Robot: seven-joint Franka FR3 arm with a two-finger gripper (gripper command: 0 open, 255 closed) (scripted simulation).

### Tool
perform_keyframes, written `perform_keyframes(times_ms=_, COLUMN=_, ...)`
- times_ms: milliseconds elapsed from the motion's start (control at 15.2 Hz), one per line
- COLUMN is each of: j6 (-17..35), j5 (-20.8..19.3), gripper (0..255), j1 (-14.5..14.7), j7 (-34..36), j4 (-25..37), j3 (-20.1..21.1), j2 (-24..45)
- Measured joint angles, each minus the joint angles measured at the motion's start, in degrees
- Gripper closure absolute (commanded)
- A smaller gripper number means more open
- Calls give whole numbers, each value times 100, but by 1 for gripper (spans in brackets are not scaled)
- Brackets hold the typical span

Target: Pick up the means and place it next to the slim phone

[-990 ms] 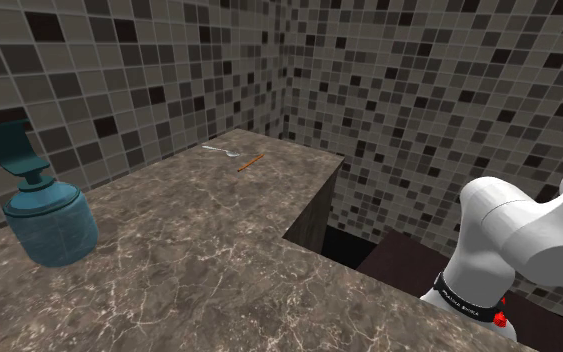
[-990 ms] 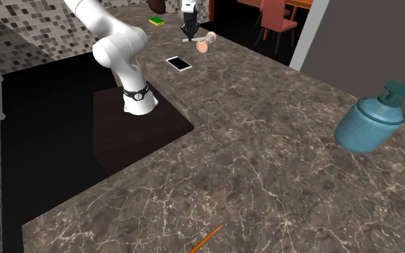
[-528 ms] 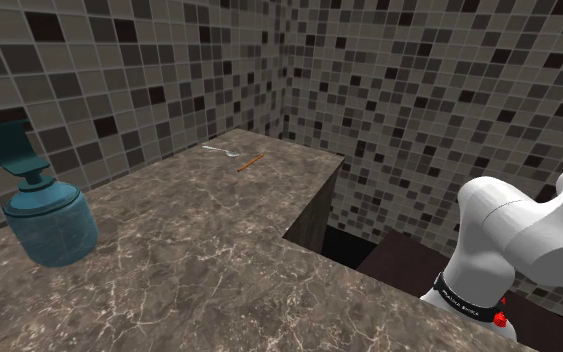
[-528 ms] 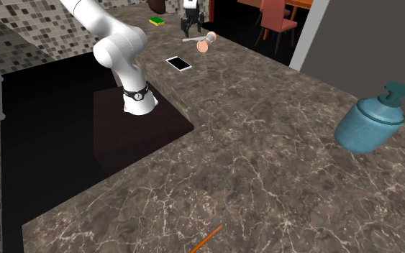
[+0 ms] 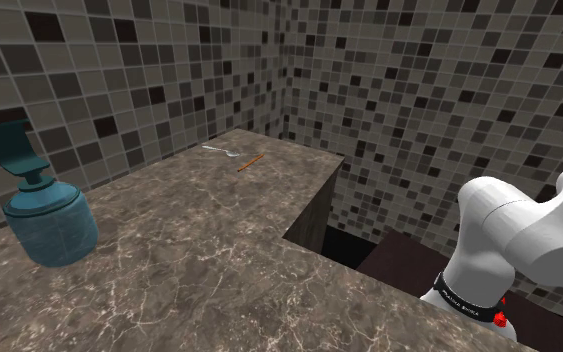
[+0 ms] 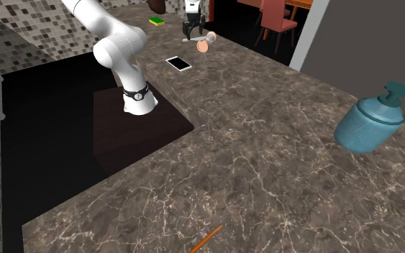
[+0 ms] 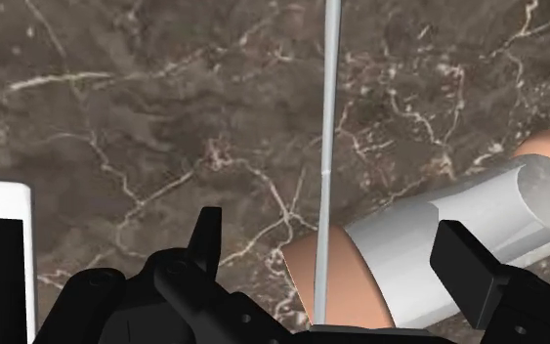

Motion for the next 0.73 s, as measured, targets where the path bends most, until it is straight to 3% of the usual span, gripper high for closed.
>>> perform_keyframes(times_ms=462, j6=106, j5=84, gripper=0, j1=-24, j7=-24, j4=-50, j3=123, j2=18)
perform_keyframes(times_ms=528, j6=106, j5=84, gripper=255, j1=-24, j7=-24, j4=-50, j3=123, j2=18)
perform_keyframes(times_ms=726, j6=106, j5=84, gripper=255, j1=-24, j7=-24, j4=-50, j3=123, j2=18)
